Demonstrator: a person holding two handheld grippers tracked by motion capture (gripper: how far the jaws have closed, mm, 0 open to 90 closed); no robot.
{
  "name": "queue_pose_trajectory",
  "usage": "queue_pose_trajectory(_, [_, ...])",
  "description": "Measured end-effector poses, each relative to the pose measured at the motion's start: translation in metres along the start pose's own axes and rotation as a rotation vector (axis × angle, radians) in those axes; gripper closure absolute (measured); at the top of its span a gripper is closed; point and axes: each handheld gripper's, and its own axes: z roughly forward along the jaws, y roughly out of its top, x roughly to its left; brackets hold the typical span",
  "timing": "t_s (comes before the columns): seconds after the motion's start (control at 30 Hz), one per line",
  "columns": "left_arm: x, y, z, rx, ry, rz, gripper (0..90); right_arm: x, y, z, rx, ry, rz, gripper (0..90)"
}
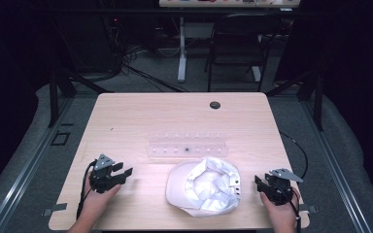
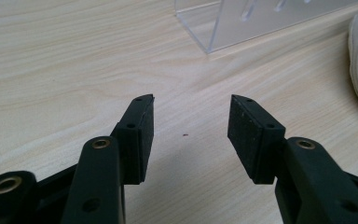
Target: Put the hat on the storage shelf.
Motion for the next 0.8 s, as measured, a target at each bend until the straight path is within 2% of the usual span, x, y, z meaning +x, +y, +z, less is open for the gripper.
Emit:
queue_pose_trajectory(0.1, [-0.002,0.000,0.000,-0.005,0.000,0.006,50.3,0.002,0.001,-0.002,0.003,-0.007,0.006,58.1])
queue_pose_trajectory(0.23, [-0.005,0.001,-0.001,-0.017,0.006,0.024,48.6,0.007,0.005,-0.005,0.007,-0.012,-0.018,58.6])
queue_pose_trajectory(0.3, [-0.006,0.001,0.000,-0.017,0.009,0.029,46.6,0.008,0.006,-0.005,0.010,-0.011,-0.014,58.5])
queue_pose_trajectory(0.37, [-0.008,0.001,0.002,0.000,0.010,0.033,45.9,0.011,0.009,-0.005,0.022,0.014,-0.003,58.4])
queue_pose_trajectory(0.4, [-0.009,0.001,0.002,0.004,0.008,0.040,46.0,0.012,0.011,-0.006,0.037,0.045,0.013,57.6])
queue_pose_trajectory(0.43, [-0.009,0.001,0.002,0.004,0.008,0.040,45.9,0.012,0.011,-0.006,0.037,0.045,0.013,57.6])
queue_pose_trajectory(0.47, [-0.010,0.002,0.001,-0.004,0.004,0.047,46.1,0.014,0.014,-0.006,0.067,0.067,0.026,55.2])
queue_pose_trajectory(0.5, [-0.010,0.002,0.001,-0.004,0.004,0.047,46.7,0.014,0.014,-0.006,0.067,0.067,0.026,55.2])
queue_pose_trajectory(0.53, [-0.012,0.001,0.000,-0.008,0.010,0.055,47.5,0.014,0.018,-0.004,0.128,0.083,0.033,55.1])
queue_pose_trajectory(0.6, [-0.012,0.001,0.000,-0.007,0.010,0.055,47.8,0.012,0.022,-0.004,0.175,0.100,0.053,59.0])
queue_pose_trajectory(0.63, [-0.012,0.000,0.000,-0.013,0.007,0.054,47.8,0.012,0.022,-0.004,0.175,0.100,0.053,59.0])
queue_pose_trajectory(0.67, [-0.012,0.000,0.000,-0.012,-0.005,0.055,48.7,0.011,0.024,-0.005,0.204,0.130,0.089,59.9])
queue_pose_trajectory(0.7, [-0.012,0.000,0.000,-0.013,-0.008,0.053,49.3,0.010,0.028,-0.007,0.227,0.145,0.104,62.2])
queue_pose_trajectory(0.8, [-0.012,0.000,0.000,-0.018,-0.011,0.043,49.9,0.008,0.038,-0.015,0.242,0.157,0.095,63.1])
